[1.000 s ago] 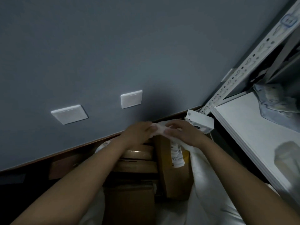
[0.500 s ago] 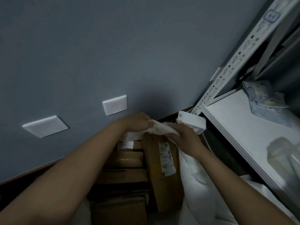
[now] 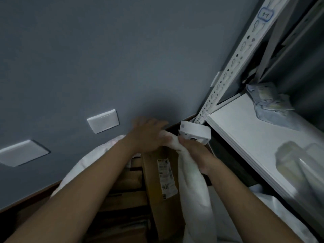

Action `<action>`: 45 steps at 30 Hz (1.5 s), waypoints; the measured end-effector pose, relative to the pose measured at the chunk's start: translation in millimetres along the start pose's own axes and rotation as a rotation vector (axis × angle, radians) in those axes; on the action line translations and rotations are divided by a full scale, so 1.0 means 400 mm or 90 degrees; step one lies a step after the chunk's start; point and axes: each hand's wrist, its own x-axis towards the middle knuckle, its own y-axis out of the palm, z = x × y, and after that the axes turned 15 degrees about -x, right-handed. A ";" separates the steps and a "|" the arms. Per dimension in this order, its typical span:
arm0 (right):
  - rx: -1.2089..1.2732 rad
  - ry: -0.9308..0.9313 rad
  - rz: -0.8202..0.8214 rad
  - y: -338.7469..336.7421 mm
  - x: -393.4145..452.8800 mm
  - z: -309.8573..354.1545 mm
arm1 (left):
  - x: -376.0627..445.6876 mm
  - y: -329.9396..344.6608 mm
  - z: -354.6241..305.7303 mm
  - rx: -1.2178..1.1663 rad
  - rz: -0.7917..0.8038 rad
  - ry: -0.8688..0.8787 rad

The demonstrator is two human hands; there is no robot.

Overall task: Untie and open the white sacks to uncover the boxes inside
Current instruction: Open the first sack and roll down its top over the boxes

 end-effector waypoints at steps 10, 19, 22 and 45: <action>-0.244 -0.162 -0.233 -0.007 -0.046 -0.073 | 0.064 0.016 -0.024 0.036 -0.002 0.057; 0.064 -0.007 -0.151 -0.017 -0.054 -0.064 | 0.071 0.060 -0.070 -0.038 0.071 0.173; -0.109 -0.069 -0.169 -0.009 -0.115 -0.110 | 0.085 0.073 -0.087 -0.016 0.022 0.123; 0.102 -0.094 -0.298 0.015 -0.256 -0.224 | -0.099 0.194 -0.359 -0.535 -0.099 -0.264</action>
